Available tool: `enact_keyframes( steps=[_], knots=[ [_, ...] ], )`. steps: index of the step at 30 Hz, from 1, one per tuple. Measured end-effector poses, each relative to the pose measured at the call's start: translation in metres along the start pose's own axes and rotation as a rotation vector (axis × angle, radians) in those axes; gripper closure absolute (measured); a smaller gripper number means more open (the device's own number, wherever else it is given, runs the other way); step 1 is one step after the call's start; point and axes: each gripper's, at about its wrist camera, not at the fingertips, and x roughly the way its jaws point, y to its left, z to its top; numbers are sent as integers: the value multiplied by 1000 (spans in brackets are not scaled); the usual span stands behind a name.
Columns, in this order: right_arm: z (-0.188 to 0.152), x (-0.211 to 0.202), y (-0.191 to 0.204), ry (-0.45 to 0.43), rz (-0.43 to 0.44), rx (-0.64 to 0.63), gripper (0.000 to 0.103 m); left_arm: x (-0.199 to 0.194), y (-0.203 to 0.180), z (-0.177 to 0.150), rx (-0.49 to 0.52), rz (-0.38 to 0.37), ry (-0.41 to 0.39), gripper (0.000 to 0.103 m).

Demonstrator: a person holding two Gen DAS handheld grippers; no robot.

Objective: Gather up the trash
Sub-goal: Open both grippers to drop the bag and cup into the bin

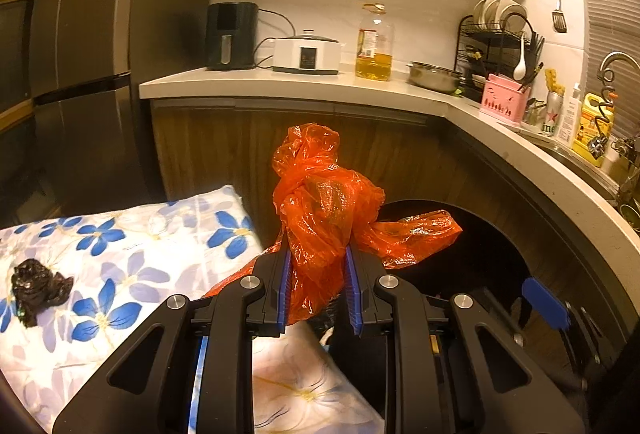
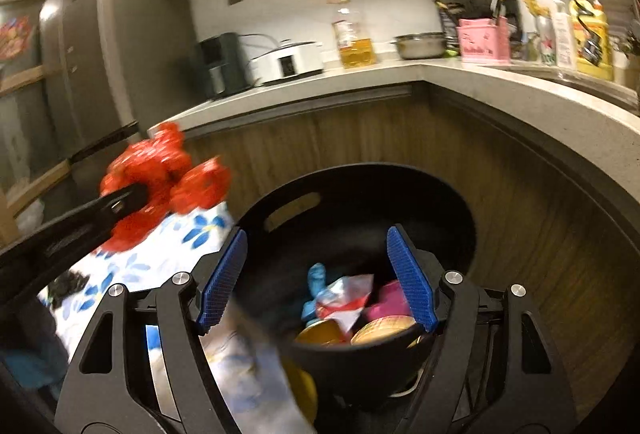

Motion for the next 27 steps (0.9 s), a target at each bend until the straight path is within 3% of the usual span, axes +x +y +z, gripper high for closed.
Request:
enact_keyframes(
  steps=[13, 27],
  knots=[
    [-15, -23, 38, 12, 76, -24, 40, -27, 25, -1, -31, 38, -17, 80],
    [-23, -37, 34, 2, 68, -30, 57, -27, 2, 2, 20, 3, -27, 80]
  ],
)
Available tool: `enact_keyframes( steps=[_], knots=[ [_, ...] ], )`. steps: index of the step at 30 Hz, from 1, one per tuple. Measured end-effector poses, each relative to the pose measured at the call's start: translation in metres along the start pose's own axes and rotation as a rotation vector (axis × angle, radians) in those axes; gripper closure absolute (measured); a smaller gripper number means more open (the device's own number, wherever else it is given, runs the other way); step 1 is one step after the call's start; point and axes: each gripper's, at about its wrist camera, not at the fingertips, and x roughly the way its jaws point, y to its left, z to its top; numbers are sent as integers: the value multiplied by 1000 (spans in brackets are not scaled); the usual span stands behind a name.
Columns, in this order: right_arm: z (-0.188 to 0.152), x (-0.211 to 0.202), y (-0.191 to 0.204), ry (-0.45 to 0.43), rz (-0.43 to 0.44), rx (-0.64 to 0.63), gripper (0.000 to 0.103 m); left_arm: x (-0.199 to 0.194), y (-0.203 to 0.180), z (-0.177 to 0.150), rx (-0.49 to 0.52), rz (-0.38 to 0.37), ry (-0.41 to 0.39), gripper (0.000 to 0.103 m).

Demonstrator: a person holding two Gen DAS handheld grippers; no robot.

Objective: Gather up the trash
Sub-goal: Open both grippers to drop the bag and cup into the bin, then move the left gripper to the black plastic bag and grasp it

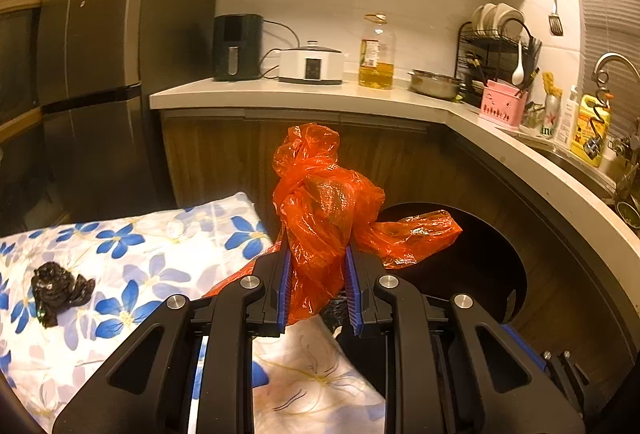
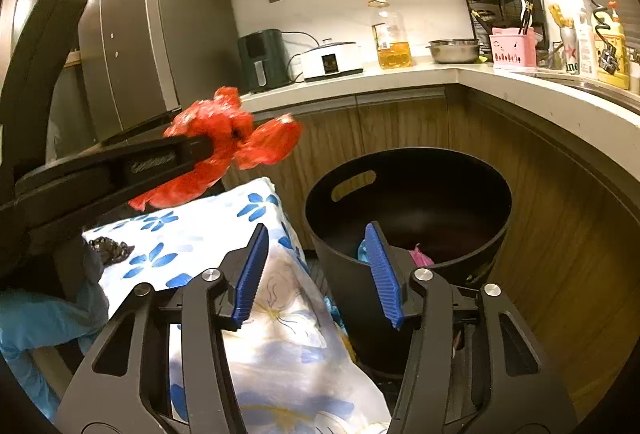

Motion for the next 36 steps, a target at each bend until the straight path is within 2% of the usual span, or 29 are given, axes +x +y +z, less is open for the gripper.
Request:
enact_keyframes(
  steps=[7, 15, 17, 19, 22, 26, 32, 36],
  knots=[
    [-4, -2, -17, 9, -29, 17, 65, 16, -32, 5, 61, -50, 4, 80],
    [-7, -6, -40, 9, -77, 41, 65, 41, -63, 8, 110, -114, 37, 79],
    [-8, -6, -45, 14, -88, 46, 65, 47, -70, 7, 119, -130, 50, 76],
    [-8, -6, -48, 15, -95, 49, 65, 53, -75, 7, 128, -131, 57, 58],
    [-10, -7, -52, 14, -104, 50, 65, 56, -76, 3, 134, -130, 58, 50],
    [-11, -7, -51, 22, -100, 51, 65, 58, -62, -1, 83, -132, 77, 49],
    [-13, -6, -35, 29, -63, 33, 65, 40, -26, -5, 10, -74, 46, 49],
    [-14, -2, -15, 41, -19, 11, 65, 15, 17, -18, -7, 47, -5, 49]
  ],
)
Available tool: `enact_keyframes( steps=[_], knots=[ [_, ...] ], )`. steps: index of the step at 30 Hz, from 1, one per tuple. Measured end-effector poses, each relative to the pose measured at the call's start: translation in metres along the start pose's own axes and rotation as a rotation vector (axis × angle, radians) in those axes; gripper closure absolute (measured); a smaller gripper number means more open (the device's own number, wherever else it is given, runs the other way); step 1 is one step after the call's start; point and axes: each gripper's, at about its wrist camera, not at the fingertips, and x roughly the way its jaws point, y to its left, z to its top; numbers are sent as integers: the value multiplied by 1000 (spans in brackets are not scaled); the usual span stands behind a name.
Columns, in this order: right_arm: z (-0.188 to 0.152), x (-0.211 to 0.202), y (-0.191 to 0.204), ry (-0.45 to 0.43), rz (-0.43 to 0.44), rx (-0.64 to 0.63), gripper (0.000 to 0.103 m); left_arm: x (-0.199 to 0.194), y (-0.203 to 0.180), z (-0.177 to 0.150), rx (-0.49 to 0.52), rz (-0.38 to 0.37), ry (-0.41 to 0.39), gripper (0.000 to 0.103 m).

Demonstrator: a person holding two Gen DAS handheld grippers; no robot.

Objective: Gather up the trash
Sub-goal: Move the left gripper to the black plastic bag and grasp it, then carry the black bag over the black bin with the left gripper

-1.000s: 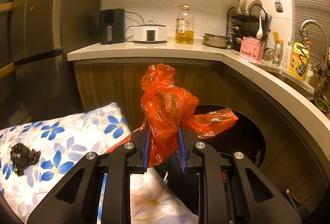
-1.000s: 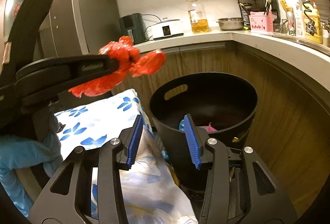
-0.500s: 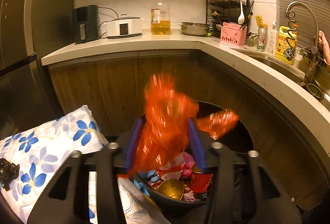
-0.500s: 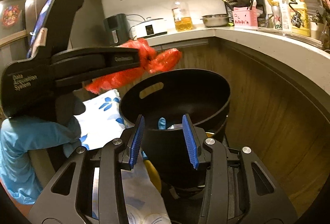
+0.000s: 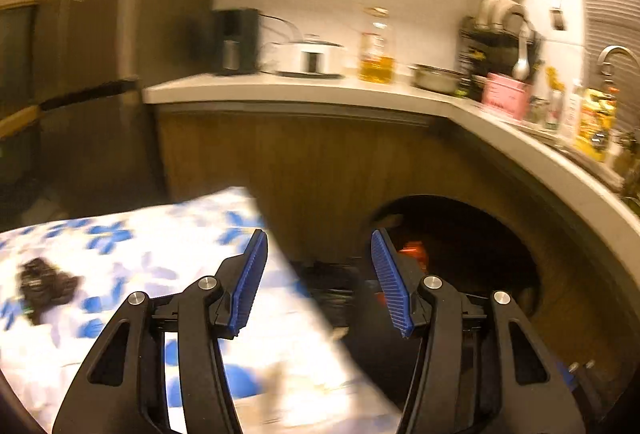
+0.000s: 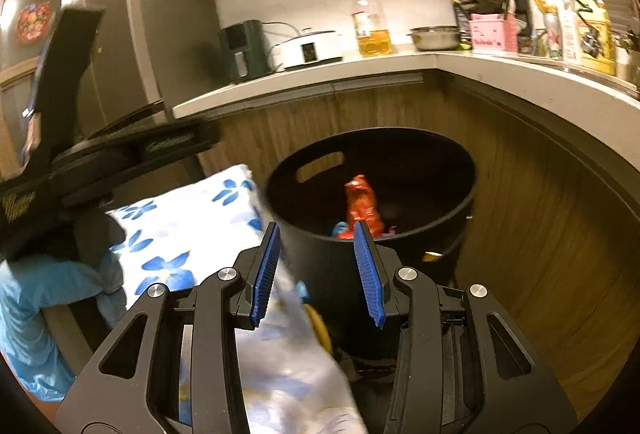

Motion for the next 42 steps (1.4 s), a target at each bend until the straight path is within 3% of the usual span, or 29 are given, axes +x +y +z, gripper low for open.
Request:
enact_keyframes(
  steps=[3, 6, 9, 12, 16, 23, 25, 27, 30, 32, 36, 42],
  knots=[
    [-4, 5, 21, 20, 45, -19, 65, -14, 43, -13, -16, 120, -8, 48],
    [-9, 11, 48, 37, 93, -52, 65, -25, 95, -27, -41, 264, -9, 39],
    [-15, 19, 78, 63, 141, -84, 65, -33, 155, -37, -114, 394, 17, 38],
    [-20, 26, 106, 87, 184, -114, 65, -33, 206, -41, -196, 466, 41, 38],
    [-23, 34, 141, 100, 232, -150, 65, -16, 247, -43, -216, 534, 83, 38],
    [-26, 45, 178, 114, 268, -197, 65, 22, 302, -58, -342, 499, 211, 39],
    [-26, 48, 182, 116, 266, -203, 65, 27, 306, -61, -363, 451, 230, 54],
    [-26, 50, 183, 120, 267, -204, 65, 29, 305, -63, -351, 444, 232, 60],
    [-26, 51, 184, 121, 265, -205, 65, 29, 304, -64, -349, 428, 228, 82],
    [-27, 50, 181, 122, 263, -202, 65, 28, 304, -64, -352, 411, 222, 89],
    [-28, 47, 174, 125, 258, -193, 65, 15, 286, -60, -332, 355, 190, 95],
    [-25, 35, 157, 105, 240, -170, 65, -16, 215, -47, -249, 201, 122, 95]
  ],
)
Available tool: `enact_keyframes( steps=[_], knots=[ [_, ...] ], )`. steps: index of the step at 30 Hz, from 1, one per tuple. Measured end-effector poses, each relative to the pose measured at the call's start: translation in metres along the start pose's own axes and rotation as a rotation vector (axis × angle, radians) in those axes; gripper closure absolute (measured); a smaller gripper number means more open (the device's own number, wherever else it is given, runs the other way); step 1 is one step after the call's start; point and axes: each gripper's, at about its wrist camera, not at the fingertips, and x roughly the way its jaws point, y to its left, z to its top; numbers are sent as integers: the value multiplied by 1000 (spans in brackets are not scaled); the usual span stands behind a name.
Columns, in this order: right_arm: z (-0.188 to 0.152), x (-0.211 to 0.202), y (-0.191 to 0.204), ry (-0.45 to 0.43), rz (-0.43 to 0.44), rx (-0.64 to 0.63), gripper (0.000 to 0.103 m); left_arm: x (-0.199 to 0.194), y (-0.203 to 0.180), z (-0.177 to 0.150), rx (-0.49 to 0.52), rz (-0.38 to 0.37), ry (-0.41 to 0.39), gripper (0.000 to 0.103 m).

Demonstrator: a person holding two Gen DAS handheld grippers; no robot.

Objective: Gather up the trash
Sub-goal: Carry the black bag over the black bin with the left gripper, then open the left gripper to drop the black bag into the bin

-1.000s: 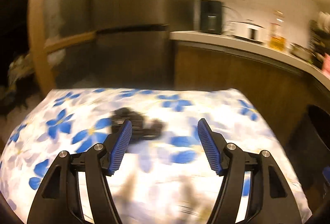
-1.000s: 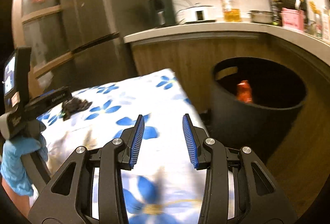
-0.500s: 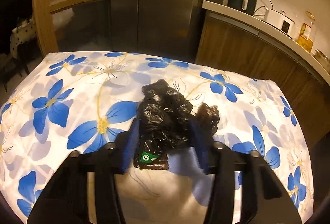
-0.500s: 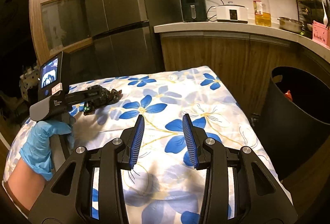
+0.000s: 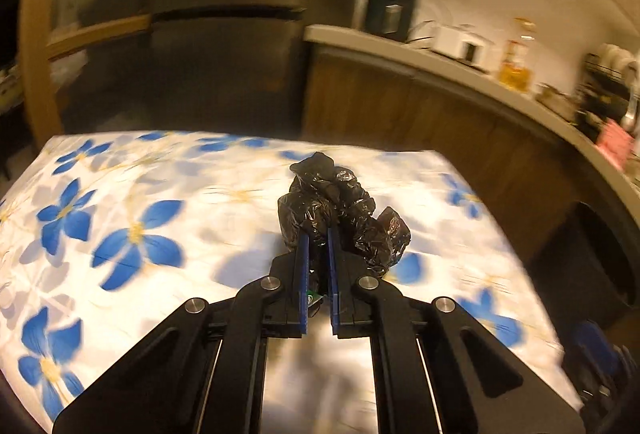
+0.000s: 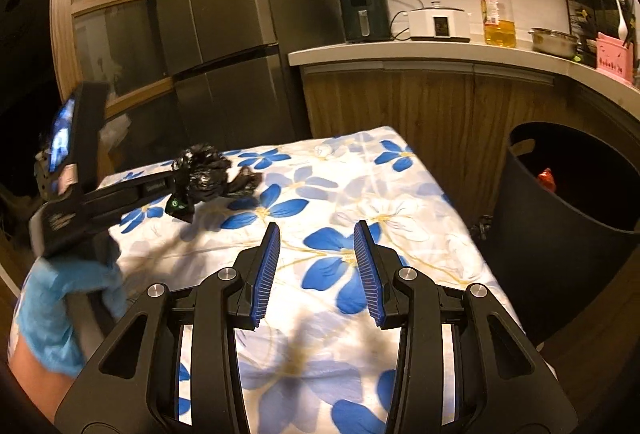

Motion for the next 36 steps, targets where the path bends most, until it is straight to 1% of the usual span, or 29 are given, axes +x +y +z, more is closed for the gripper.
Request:
enact_keyframes(
  steps=[2, 7, 11, 13, 18, 24, 29, 36],
  knots=[
    [-1, -8, -7, -9, -13, 11, 65, -15, -27, -5, 19, -73, -9, 95],
    [-6, -31, -35, -30, -68, 41, 65, -39, -81, -15, 79, -192, -30, 95],
    [-8, -52, -65, -49, -124, 86, 65, -45, -119, -20, 123, -245, -29, 95],
    [-9, -62, -79, -62, -150, 105, 65, -46, -132, -23, 134, -269, -21, 95],
    [-11, -84, -110, -89, -219, 146, 65, -51, -170, -28, 180, -317, -19, 95],
    [-14, -107, -142, -112, -310, 193, 65, -60, -219, -30, 241, -357, -35, 95],
    [-12, -125, -165, -141, -371, 217, 65, -62, -255, -28, 293, -376, -47, 95],
    [-10, -139, -183, -170, -433, 225, 65, -61, -299, -19, 347, -392, -87, 94]
  ],
)
